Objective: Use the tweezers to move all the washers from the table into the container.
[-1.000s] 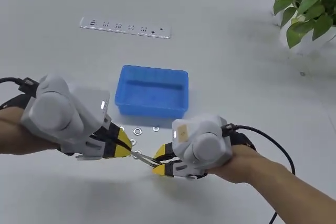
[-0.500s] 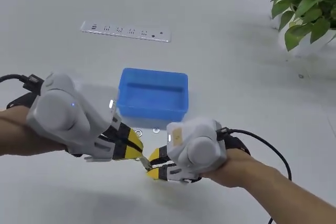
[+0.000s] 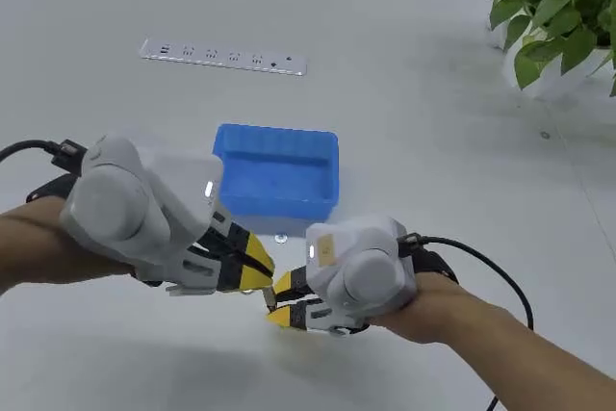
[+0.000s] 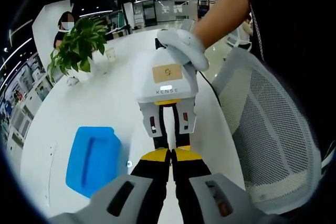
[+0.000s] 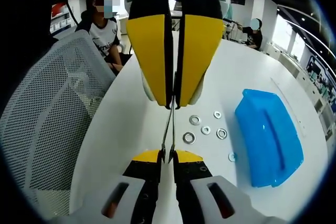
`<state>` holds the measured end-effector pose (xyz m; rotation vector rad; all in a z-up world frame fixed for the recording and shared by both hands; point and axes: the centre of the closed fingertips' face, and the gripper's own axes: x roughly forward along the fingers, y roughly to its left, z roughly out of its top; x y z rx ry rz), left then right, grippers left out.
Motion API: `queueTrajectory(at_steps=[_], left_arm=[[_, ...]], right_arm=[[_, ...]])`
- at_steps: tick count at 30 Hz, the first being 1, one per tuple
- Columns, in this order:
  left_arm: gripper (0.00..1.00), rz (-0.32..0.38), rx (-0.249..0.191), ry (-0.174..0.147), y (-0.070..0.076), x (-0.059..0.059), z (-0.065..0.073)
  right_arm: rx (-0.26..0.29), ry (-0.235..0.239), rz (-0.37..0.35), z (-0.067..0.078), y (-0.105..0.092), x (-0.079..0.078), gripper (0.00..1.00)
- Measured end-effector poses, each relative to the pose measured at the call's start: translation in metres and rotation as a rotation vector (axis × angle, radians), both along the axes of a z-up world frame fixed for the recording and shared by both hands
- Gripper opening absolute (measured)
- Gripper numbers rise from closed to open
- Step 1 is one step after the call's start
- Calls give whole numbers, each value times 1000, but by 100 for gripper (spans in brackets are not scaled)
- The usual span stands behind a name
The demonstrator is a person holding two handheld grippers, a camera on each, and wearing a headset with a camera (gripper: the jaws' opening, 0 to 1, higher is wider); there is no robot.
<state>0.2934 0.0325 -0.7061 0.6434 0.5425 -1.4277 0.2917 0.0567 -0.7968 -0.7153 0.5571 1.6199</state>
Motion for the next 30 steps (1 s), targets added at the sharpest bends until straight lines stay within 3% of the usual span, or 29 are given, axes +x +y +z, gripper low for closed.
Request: queueTrajectory(at_steps=[10, 30], left_arm=[[6, -5, -44, 34, -5, -1, -5], [6, -10, -27, 11, 6, 1, 1]], right_arm=[[9, 9, -10, 0, -1, 0, 11], [39, -11, -16, 6, 13, 8, 13]])
